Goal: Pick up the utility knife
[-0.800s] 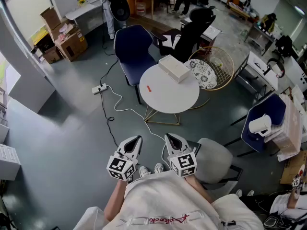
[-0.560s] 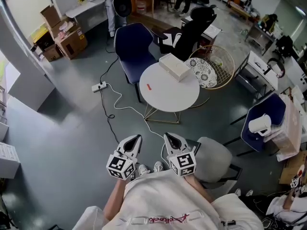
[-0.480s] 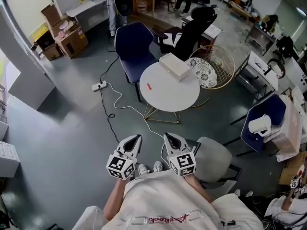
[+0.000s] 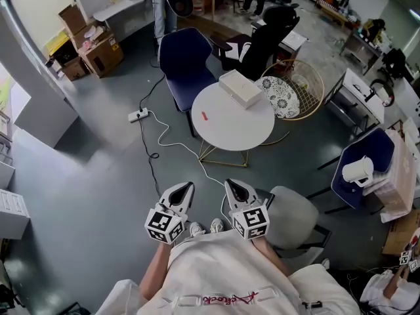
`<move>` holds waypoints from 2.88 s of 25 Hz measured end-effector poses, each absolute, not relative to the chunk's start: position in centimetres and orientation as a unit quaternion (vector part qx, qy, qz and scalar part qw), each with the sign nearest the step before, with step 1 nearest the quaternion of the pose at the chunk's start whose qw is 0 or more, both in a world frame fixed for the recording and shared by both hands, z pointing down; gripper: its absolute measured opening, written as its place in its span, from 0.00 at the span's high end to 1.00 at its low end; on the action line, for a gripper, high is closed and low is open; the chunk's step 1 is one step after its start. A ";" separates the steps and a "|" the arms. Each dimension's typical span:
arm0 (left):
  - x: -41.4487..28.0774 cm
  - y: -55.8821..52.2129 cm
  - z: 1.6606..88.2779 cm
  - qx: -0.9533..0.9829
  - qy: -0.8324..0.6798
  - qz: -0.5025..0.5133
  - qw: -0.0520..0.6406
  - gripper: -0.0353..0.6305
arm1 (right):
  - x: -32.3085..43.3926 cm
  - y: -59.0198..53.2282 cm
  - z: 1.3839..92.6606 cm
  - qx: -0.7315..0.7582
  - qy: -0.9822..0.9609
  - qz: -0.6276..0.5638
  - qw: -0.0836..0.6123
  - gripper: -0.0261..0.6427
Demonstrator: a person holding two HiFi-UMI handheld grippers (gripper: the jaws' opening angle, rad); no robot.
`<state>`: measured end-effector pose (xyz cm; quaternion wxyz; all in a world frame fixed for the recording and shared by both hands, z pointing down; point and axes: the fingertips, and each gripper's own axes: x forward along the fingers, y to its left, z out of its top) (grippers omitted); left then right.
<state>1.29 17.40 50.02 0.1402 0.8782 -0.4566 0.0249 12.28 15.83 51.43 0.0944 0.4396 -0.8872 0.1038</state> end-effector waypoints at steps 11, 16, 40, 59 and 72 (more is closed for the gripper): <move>4.6 17.2 51.1 0.878 -0.456 0.036 0.141 0.93 | 14.7 15.3 51.9 0.428 -0.894 0.110 0.074 0.94; 5.3 17.2 51.8 0.878 -0.456 0.038 0.143 0.93 | 15.5 15.2 53.2 0.429 -0.892 0.117 0.081 0.94; -1.1 4.1 53.9 0.874 -0.455 0.013 0.167 0.93 | 9.6 2.9 55.0 0.433 -0.887 0.110 0.122 0.94; -11.0 -9.6 51.6 0.885 -0.431 0.014 0.178 0.93 | 0.8 -10.6 52.3 0.464 -0.868 0.109 0.142 0.94; -14.4 -12.9 53.4 0.895 -0.400 0.024 0.196 0.93 | -2.3 -13.8 52.8 0.490 -0.851 0.110 0.152 0.94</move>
